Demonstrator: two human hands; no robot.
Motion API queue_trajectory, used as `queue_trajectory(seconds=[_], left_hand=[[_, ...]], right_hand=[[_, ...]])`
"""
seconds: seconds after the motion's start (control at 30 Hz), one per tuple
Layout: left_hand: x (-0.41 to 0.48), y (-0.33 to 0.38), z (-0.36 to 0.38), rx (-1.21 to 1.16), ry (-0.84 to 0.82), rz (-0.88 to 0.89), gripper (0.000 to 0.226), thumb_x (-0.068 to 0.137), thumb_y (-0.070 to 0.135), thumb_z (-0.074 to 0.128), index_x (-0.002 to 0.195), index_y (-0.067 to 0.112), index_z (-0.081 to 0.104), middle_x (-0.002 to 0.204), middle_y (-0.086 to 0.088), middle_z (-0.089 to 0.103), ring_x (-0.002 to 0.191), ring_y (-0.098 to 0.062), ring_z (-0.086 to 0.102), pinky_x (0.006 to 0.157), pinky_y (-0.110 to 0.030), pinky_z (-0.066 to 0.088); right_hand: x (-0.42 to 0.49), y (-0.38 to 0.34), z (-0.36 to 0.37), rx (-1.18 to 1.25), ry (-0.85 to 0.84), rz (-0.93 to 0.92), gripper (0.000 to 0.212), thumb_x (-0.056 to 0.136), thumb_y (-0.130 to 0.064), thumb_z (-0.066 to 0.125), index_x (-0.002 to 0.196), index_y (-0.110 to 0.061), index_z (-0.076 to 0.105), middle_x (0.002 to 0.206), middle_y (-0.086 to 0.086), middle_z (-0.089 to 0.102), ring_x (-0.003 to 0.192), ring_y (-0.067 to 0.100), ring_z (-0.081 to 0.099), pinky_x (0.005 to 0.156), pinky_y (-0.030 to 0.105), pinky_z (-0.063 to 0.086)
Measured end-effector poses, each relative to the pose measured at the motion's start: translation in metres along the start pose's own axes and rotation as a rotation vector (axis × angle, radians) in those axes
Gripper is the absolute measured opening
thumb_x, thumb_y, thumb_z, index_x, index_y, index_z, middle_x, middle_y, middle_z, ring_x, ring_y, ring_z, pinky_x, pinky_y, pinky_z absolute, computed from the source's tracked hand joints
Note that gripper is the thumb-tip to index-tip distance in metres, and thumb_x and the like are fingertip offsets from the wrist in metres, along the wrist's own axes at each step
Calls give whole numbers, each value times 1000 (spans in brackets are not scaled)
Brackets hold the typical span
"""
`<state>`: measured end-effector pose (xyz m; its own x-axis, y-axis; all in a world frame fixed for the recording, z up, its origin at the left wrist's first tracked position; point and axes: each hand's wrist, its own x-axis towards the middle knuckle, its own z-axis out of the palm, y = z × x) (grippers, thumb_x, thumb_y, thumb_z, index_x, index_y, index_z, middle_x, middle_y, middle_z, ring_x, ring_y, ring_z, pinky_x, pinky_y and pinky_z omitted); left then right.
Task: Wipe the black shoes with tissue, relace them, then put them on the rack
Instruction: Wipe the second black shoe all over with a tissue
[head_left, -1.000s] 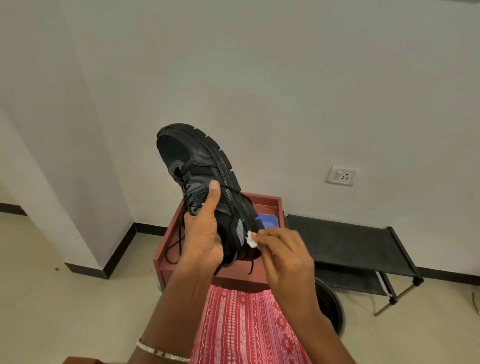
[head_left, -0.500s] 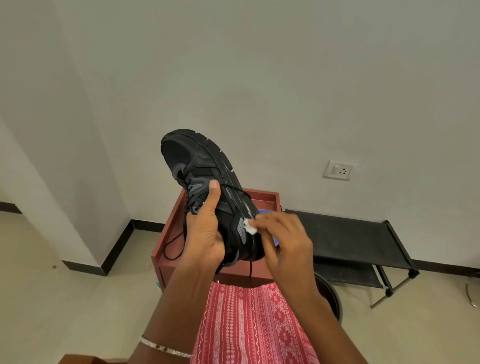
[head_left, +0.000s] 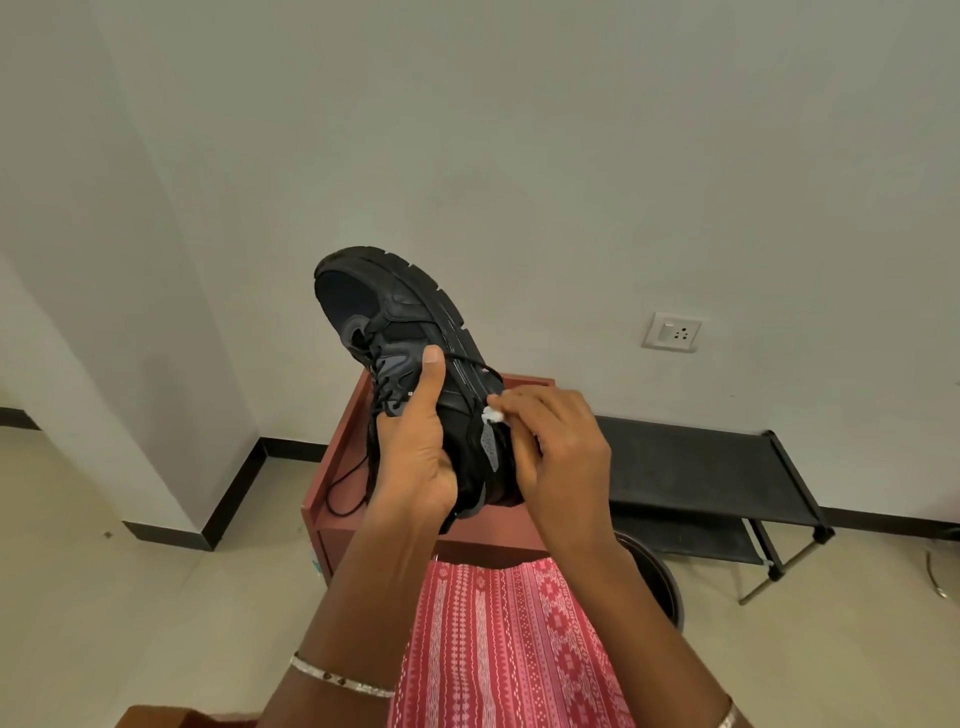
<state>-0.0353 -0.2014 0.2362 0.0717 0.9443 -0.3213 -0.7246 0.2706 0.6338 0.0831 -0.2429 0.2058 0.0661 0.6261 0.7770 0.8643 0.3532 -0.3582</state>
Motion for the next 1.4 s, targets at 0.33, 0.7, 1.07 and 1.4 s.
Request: queue_trajectory(seconds=[0.33,0.7,1.07,1.4], left_hand=[[-10,5,1,-218,-135,-234,44,88,44,69,94,0,76,100,-21,75,84,-37,74,88,-55,53],[-18,5,-5,-141,-204,-228,66,92,53,58,121,-6,63,121,-25,67,104,-33,71,90,-42,56],[-4,-19,-5,-118,-135,9,62,92,66,46,66,17,74,75,-2,71,76,-15,74,63,-26,56],[0,-18,-12,-74,-50,76,68,84,68,54,95,3,72,90,-14,71,85,-30,72,81,-40,59]], right_hand=[[-46,7,-14,17,144,100,30,86,9,69,112,-6,75,113,7,69,109,16,62,99,18,47],[-4,2,11,29,108,69,27,86,5,65,106,-8,77,105,5,74,100,15,67,102,29,51],[33,-47,-2,278,-256,43,31,89,-2,58,108,-15,78,108,-4,76,107,5,67,97,13,48],[13,-40,-20,116,-223,71,31,82,6,68,103,-14,79,104,-1,77,101,10,70,97,17,51]])
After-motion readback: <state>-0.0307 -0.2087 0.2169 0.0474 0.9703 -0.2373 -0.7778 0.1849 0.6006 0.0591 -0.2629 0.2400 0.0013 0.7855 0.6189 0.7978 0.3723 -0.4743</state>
